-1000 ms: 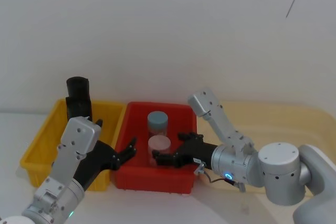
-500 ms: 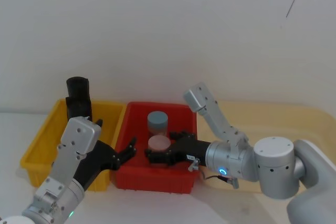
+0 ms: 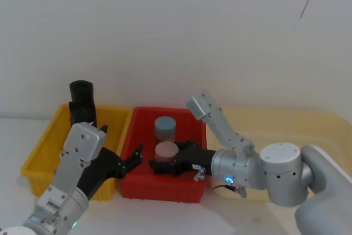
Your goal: Pick up the garbage bag with the one hand and transfer it to the other hand.
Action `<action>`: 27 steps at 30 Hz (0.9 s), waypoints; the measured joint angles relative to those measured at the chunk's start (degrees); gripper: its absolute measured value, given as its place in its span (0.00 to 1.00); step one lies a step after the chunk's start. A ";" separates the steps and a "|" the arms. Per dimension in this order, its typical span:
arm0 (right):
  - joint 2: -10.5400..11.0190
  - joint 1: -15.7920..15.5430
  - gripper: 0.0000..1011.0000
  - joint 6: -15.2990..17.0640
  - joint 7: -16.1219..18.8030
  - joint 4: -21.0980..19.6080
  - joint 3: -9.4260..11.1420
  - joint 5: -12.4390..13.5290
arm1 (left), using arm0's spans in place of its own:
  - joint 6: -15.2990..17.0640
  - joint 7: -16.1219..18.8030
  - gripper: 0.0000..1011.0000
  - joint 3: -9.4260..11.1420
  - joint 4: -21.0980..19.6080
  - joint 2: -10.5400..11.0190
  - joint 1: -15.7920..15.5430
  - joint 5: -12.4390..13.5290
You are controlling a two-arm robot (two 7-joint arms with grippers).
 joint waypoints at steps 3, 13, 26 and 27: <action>-0.06 0.16 0.92 -0.07 0.05 0.29 -0.15 -0.02 | 0.00 0.00 0.99 0.00 0.00 0.00 0.00 0.00; -0.19 0.58 0.65 -0.26 0.21 1.15 -0.48 -0.11 | 0.00 0.00 0.99 0.00 0.00 0.00 0.00 0.00; -0.02 0.21 0.64 -0.85 -0.04 0.57 -0.39 -0.04 | 0.00 0.00 0.99 0.00 0.00 0.00 0.00 0.00; 0.04 0.03 0.64 -1.01 -0.14 0.27 -0.29 0.03 | 0.00 0.00 0.99 0.00 0.00 0.00 0.00 0.00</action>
